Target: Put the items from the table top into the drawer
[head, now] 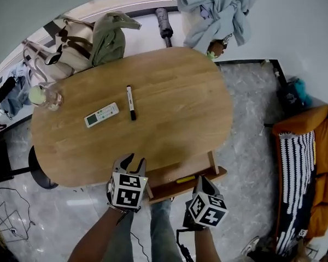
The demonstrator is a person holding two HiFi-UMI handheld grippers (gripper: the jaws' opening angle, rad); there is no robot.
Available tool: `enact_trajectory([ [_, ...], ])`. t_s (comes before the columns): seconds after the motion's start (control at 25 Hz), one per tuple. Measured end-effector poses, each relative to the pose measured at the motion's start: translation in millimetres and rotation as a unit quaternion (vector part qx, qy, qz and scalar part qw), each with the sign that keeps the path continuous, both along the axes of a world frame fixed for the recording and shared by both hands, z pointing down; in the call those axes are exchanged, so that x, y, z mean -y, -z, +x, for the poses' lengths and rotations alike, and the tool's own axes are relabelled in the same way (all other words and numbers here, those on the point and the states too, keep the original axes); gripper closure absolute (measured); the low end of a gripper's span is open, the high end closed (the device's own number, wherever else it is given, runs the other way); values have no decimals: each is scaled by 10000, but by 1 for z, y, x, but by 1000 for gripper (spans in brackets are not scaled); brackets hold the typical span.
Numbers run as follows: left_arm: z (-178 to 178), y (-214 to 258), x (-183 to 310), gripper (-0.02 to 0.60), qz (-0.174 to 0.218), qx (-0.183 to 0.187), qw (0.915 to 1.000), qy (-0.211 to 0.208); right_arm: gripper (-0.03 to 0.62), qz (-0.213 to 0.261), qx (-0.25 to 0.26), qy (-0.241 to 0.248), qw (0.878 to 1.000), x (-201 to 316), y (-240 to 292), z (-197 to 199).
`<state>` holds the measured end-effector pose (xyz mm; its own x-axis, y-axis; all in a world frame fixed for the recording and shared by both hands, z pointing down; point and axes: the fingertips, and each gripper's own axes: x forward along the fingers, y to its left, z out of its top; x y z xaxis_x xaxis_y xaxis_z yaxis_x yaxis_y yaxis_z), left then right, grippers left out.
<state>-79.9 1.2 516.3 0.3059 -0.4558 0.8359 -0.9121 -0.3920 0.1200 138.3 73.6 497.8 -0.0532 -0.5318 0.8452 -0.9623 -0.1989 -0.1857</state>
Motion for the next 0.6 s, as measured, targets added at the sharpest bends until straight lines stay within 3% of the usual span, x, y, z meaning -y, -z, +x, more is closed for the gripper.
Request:
enact_trajectory([
  [0.32, -30, -4, 28, 437, -2, -145, 9980, 611, 589, 41, -16, 473, 9989, 45, 4, -41],
  [0.6, -38, -15, 74, 437, 13, -237, 9949, 982, 589, 96, 16, 586, 9982, 90, 3, -57],
])
